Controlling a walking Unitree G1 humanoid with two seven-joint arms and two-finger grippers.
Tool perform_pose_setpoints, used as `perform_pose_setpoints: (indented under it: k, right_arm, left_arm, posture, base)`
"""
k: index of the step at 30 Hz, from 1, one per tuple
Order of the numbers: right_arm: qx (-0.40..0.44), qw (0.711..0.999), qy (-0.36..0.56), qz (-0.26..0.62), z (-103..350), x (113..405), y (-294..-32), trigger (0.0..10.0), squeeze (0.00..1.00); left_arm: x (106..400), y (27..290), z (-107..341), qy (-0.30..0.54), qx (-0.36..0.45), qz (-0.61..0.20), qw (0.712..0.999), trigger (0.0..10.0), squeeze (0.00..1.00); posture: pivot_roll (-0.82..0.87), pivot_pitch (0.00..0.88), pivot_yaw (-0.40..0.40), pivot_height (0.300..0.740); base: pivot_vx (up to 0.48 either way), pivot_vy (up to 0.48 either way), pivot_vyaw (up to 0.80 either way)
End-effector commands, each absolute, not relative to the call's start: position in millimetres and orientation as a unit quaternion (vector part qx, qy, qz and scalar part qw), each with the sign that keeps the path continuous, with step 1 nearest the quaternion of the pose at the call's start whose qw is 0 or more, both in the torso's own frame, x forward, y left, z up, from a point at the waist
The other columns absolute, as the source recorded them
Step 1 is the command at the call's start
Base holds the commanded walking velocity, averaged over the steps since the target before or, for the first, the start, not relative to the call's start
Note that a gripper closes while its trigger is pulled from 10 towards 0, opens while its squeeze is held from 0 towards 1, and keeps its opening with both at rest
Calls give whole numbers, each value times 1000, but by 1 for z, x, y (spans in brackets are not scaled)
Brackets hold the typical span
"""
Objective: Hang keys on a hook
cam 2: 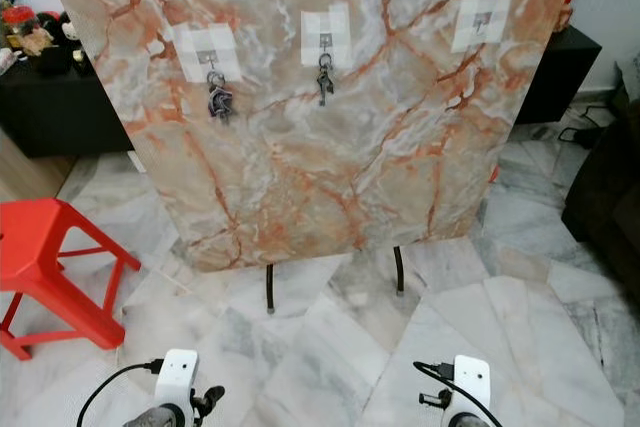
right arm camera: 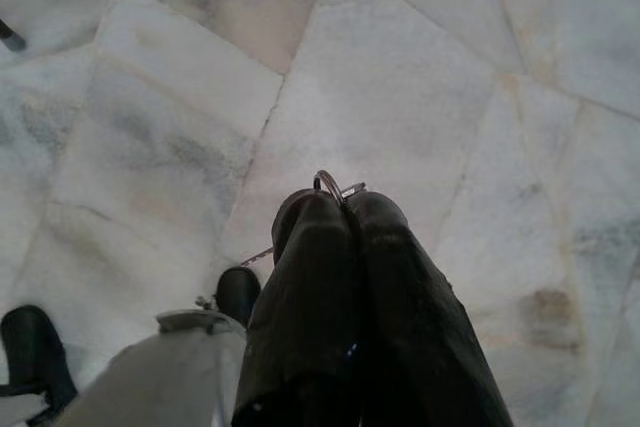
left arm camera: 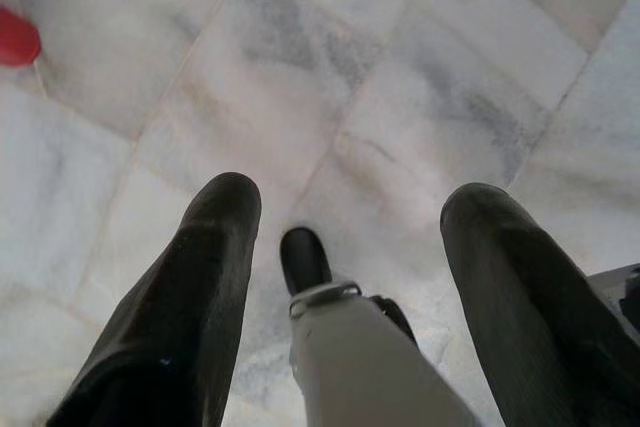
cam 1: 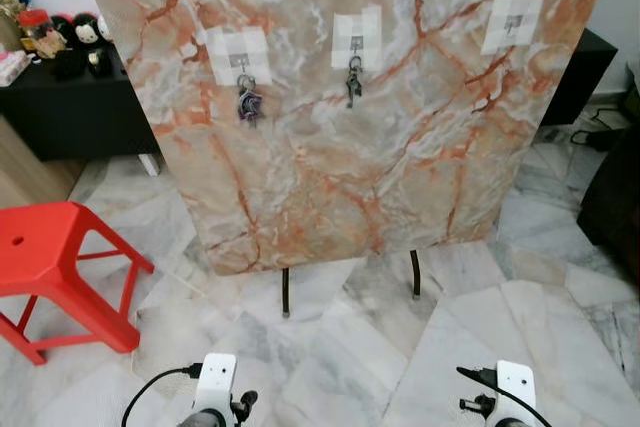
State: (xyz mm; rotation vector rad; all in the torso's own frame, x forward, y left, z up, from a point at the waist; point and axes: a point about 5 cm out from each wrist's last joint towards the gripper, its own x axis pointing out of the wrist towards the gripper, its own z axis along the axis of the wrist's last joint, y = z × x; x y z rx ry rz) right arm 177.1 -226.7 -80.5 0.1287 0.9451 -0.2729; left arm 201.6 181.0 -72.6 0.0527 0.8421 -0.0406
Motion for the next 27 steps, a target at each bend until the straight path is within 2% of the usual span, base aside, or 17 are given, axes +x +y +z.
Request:
perform_pose_setpoints:
  k: [1,8,13,27]
  right_arm:
    - [70,879,449,-141,-81,178,-224,10000,0]
    - [67,870,462,-162,-82,175,-225,10000,0]
    - [67,868,465,-160,-83,174,-225,10000,0]
    - [64,874,457,-154,-82,176,-225,10000,0]
  left_arm:
    - [199,188,-74,415,25,-13,909,10000,0]
    - [198,188,-74,419,24,-15,907,10000,0]
    - [197,188,-75,422,21,-15,906,10000,0]
    - [197,188,-75,425,23,-18,905,10000,0]
  posture:
    - [-132,54,-19,740]
    - [-133,52,-19,740]
    - [-133,50,-19,740]
    - [-134,32,-19,740]
  base:
    - [0,0,0]
    - [286,0,0]
    - [307,0,-715]
    - [309,0,0]
